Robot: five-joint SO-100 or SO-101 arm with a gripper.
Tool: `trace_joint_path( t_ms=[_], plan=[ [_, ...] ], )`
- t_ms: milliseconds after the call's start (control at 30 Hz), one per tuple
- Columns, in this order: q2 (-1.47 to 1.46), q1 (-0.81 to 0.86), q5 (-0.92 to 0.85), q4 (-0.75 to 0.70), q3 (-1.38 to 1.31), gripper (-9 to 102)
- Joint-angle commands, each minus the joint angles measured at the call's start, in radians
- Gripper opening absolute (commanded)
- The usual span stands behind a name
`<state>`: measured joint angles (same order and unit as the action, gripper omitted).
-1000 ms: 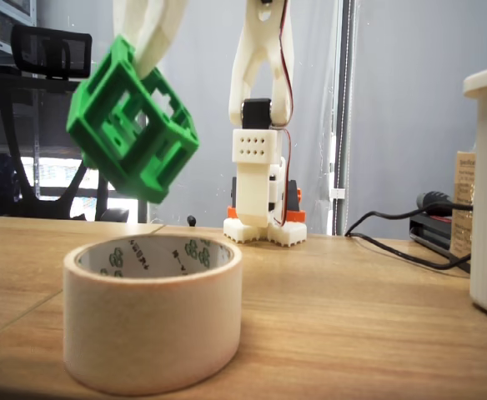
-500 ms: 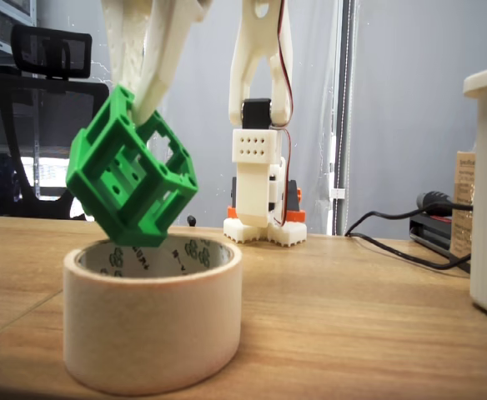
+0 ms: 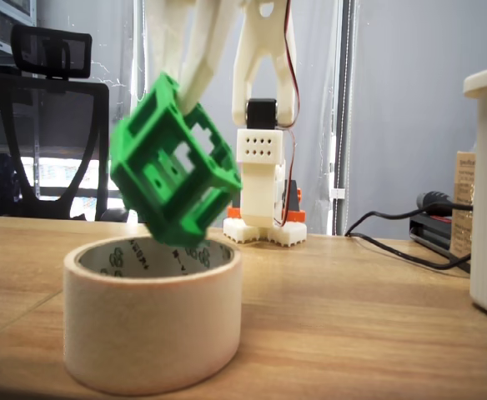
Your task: Grasp a component and put it in the bin.
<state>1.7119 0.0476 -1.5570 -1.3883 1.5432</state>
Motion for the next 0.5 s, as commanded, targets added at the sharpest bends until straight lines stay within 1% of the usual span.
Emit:
trace_joint_path(
  t_ms=[0,133,467],
  plan=[
    [0.009,-0.003,0.006,0.008,-0.066,0],
    [-0.038,-0.003,0.017,0.008,-0.086,0],
    [-0.163,-0.005,0.018,0.008,-0.242,0]
  ],
)
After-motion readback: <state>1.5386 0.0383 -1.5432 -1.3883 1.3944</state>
